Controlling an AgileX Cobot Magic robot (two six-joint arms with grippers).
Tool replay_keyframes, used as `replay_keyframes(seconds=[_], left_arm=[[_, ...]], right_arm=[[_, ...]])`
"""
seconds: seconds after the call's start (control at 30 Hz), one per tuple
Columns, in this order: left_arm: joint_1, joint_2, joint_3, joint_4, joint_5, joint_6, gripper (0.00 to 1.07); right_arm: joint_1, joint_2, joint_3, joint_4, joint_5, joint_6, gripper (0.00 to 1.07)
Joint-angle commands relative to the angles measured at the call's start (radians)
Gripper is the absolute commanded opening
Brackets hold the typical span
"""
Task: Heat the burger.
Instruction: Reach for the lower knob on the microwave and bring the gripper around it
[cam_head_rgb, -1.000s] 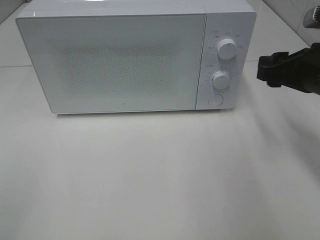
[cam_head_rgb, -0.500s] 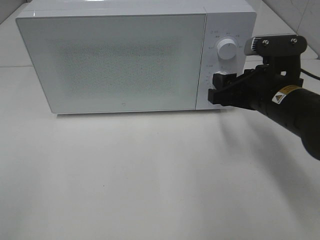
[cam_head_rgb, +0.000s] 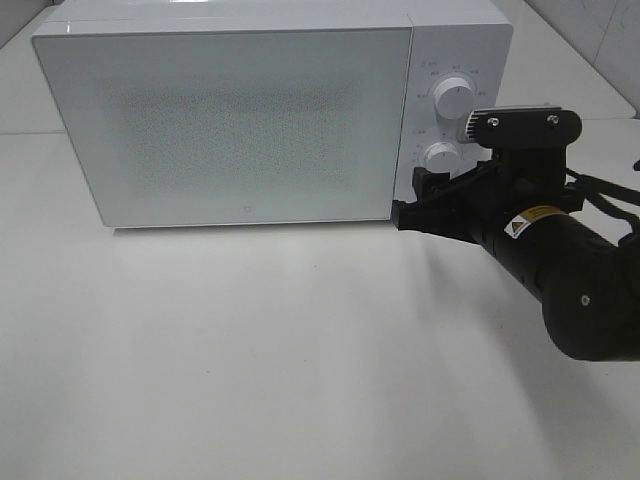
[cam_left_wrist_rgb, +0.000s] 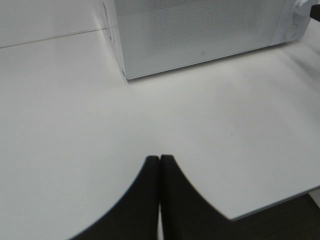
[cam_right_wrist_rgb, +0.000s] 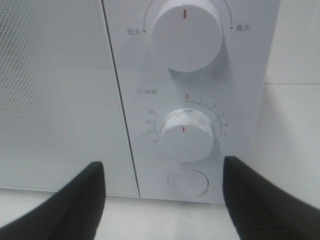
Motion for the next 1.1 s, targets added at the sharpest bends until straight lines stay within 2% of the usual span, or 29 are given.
replay_keyframes(seconds=[0.03,0.47,0.87,1.1], left_arm=[[0.004,-0.02,0.001,0.002,-0.017,0.0,0.0],[0.004,-0.02,0.001,0.002,-0.017,0.0,0.0],[0.004,-0.02,0.001,0.002,-0.017,0.0,0.0],[0.004,-0.02,0.001,0.002,-0.017,0.0,0.0]], right_arm=[[0.001,0.037,-0.001,-0.003,-0.069,-0.027,0.64],[-0.003,0.075,-0.002,-0.009,-0.147,-0.034,0.64],[-0.003,0.075,-0.084,-0.006,-0.11,-0.061,0.64],[-0.003,0.131,-0.136,0.0,-0.103,-0.15,0.64]])
